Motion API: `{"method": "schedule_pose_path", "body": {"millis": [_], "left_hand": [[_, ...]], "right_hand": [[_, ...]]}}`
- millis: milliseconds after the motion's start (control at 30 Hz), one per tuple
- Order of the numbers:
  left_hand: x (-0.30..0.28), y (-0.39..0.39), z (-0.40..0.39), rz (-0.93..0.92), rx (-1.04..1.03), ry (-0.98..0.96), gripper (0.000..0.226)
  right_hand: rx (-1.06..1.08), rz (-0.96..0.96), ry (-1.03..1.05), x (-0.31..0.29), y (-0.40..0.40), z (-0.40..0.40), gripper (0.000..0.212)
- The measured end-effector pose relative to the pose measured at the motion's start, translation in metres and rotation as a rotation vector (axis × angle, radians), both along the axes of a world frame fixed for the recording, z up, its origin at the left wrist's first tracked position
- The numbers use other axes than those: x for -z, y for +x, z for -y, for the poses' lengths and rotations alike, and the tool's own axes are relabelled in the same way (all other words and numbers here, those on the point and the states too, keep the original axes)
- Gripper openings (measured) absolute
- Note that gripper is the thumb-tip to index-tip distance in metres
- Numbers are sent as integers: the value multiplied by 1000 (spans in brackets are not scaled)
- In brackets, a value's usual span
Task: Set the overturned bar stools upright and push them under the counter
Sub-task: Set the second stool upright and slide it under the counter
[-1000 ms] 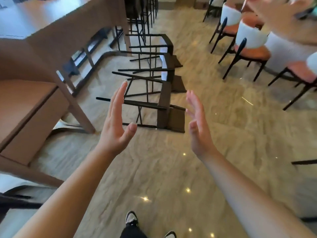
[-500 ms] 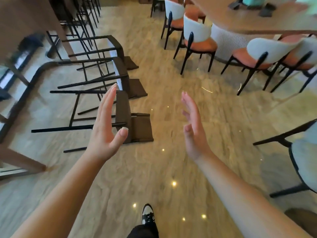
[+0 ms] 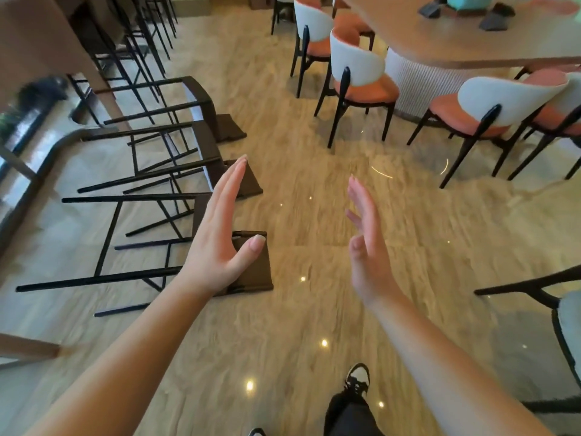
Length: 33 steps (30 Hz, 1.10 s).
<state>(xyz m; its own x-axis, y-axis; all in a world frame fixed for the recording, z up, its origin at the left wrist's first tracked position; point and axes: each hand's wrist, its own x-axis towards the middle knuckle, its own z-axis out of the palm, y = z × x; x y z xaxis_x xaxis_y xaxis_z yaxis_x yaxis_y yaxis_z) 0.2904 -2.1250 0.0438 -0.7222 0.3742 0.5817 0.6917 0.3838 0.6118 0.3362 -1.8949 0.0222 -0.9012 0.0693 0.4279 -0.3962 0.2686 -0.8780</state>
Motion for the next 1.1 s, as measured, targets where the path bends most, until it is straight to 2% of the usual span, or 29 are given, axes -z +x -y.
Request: {"method": "schedule_pose_path", "body": {"millis": [200,400,533,867,1100], "left_hand": [[17,-69,-68,69,-132,-38,98],[10,-126,-127,60,-291,-10,96],[11,-157,-142,79,-414,-12,95],[50,-255,-114,79,-650,62,93],[52,-316,-66,71,-845,83,91]], "right_hand": [[-140,-19,-17,21,-98,-70,96],[-267,-5,-15,11,-190,-142,96],[-373,4,-18,3,-243,-156,94],[-664,21,-2,31,-379,-97,82],[-854,12,17,25,-484,-27,78]]}}
